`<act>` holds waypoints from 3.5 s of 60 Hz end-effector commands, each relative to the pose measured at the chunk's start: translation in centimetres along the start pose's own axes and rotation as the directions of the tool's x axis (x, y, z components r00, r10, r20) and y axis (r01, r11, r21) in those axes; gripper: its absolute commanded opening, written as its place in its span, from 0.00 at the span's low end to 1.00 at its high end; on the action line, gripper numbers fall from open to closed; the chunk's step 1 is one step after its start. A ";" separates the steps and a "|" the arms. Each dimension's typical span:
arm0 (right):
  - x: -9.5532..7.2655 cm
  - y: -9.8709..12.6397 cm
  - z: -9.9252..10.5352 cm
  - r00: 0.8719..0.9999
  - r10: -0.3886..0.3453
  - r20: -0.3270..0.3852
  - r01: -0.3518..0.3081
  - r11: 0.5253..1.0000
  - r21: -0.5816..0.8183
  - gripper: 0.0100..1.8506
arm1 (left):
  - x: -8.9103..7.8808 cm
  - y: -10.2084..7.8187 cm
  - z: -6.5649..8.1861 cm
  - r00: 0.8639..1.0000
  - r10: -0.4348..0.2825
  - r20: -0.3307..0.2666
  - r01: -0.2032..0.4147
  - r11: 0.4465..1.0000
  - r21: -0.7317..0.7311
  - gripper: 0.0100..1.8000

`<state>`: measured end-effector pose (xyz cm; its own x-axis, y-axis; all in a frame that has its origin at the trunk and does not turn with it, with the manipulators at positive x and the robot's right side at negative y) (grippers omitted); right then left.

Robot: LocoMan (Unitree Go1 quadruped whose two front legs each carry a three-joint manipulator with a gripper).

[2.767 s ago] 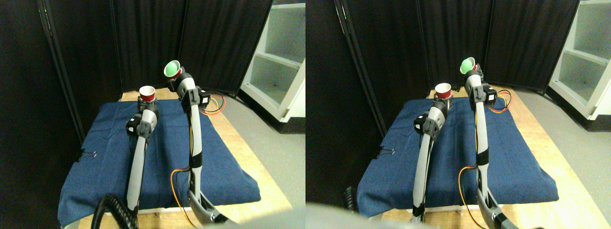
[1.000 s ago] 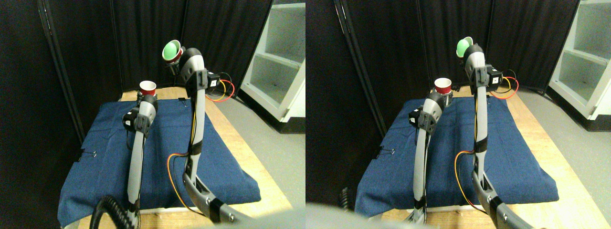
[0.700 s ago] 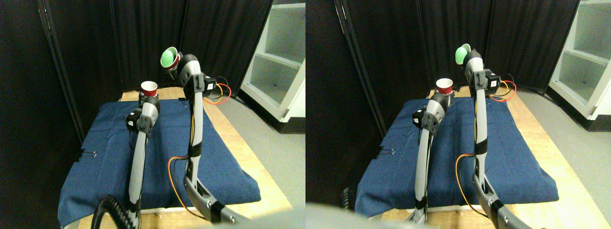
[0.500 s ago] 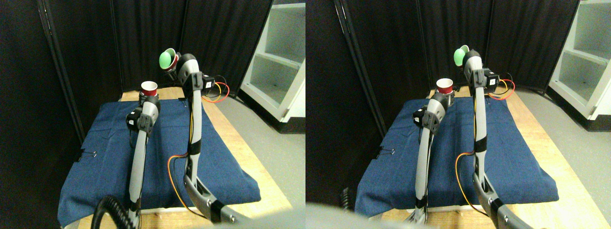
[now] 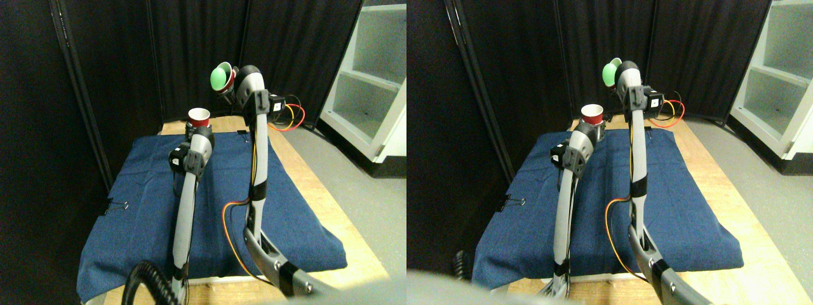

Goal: Pour (bimanual)

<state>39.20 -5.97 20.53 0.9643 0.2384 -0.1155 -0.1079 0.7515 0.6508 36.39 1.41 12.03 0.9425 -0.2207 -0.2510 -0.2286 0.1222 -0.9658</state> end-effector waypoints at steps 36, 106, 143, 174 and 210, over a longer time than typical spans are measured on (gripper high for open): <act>-0.5 1.6 0.1 0.995 0.059 -0.075 -0.072 0.978 -0.195 0.17 | -0.1 -0.1 -0.4 1.000 -0.018 -0.019 0.018 1.000 -0.024 0.18; 1.1 1.5 0.0 0.977 0.061 -0.205 -0.142 0.903 -0.405 0.20 | 0.1 -0.1 0.1 0.999 -0.022 -0.026 0.021 1.000 -0.011 0.18; 1.4 1.6 0.2 0.963 0.172 -0.206 -0.258 0.810 -0.526 0.17 | 0.8 0.4 0.4 0.999 0.002 -0.039 -0.001 1.000 0.010 0.18; 1.7 0.2 0.6 1.000 -0.005 -0.029 0.004 0.999 -0.032 0.19 | 1.3 0.5 1.9 0.999 -0.007 -0.038 0.008 1.000 0.027 0.18; 3.5 -5.2 -0.8 0.990 -0.130 0.062 0.085 0.872 0.482 0.17 | 2.1 2.0 6.1 0.999 0.020 0.028 -0.023 0.994 0.102 0.18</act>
<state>42.74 -8.17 16.50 0.9769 0.1264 -0.1724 0.1165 0.3613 0.9251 38.90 6.74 9.48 0.9314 -0.1877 -0.3119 -0.2637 0.2426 -0.9336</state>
